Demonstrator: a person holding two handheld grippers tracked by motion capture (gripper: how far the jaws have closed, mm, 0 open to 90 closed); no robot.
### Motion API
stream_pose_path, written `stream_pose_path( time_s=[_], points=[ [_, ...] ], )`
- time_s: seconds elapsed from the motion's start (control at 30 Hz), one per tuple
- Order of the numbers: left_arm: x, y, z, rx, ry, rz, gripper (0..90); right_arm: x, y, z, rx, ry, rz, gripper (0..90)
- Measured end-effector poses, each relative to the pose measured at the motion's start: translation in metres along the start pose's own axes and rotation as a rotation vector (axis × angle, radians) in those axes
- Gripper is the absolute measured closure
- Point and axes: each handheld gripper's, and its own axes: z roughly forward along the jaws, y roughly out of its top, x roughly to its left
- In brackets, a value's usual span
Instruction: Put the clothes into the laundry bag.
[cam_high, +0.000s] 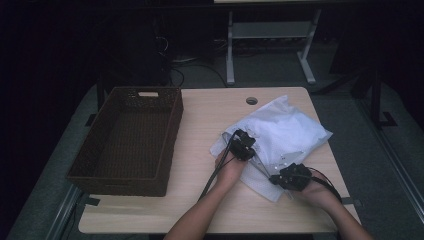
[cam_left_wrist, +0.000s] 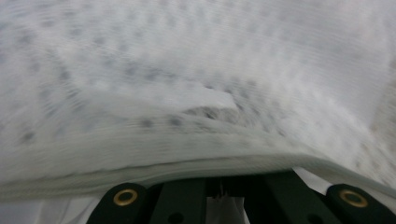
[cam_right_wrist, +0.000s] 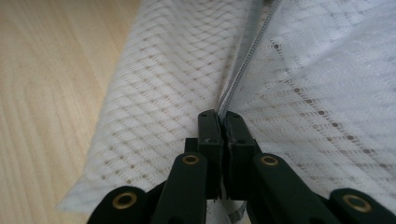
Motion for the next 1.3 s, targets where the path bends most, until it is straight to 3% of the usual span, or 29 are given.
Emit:
stream_pose_path(
  time_s=[0.1,0.17,0.37,0.47,0.57,0.7,0.83,0.87,0.9,0.97,1.03,1.17,1.3],
  points=[
    [0.001,-0.001,-0.002,-0.004,-0.038,0.002,85.9,0.000,-0.001,-0.001,-0.001,0.004,0.002,86.9],
    [0.003,-0.002,-0.010,-0.009,-0.084,-0.007,78.3,0.000,-0.002,-0.001,-0.004,0.006,0.009,86.6],
    [0.016,-0.006,-0.053,0.005,-0.144,0.030,62.2,-0.001,-0.004,-0.003,-0.003,0.013,0.016,86.2],
    [0.029,-0.010,-0.075,-0.010,-0.127,0.034,59.0,-0.002,-0.005,-0.003,-0.001,0.018,0.022,86.2],
    [0.048,-0.014,-0.086,-0.016,-0.070,0.018,58.6,-0.002,-0.005,-0.004,0.004,0.019,0.019,86.2],
    [0.069,-0.018,-0.080,-0.009,-0.029,-0.022,52.4,-0.004,-0.007,-0.007,0.006,0.031,0.023,86.2],
    [0.079,-0.020,-0.065,0.026,-0.049,-0.023,44.5,-0.010,-0.014,-0.012,0.012,0.030,0.039,86.2],
    [0.080,-0.020,-0.061,0.027,-0.071,-0.018,45.5,-0.011,-0.015,-0.014,0.014,0.030,0.041,86.2],
    [0.080,-0.020,-0.059,0.030,-0.104,-0.015,52.3,-0.013,-0.017,-0.015,0.014,0.029,0.045,85.8],
    [0.078,-0.019,-0.055,0.051,-0.124,-0.001,77.0,-0.015,-0.017,-0.017,0.011,0.025,0.059,84.3],
    [0.075,-0.019,-0.057,0.049,-0.132,0.012,87.3,-0.015,-0.014,-0.024,-0.017,0.011,0.075,77.9],
    [0.066,-0.025,-0.070,0.033,-0.137,0.008,87.3,-0.007,0.003,-0.042,-0.135,0.014,0.089,72.7],
    [0.050,-0.041,-0.085,0.017,-0.167,-0.001,86.6,0.011,0.026,-0.037,-0.196,0.057,0.056,69.7]
  ],
)
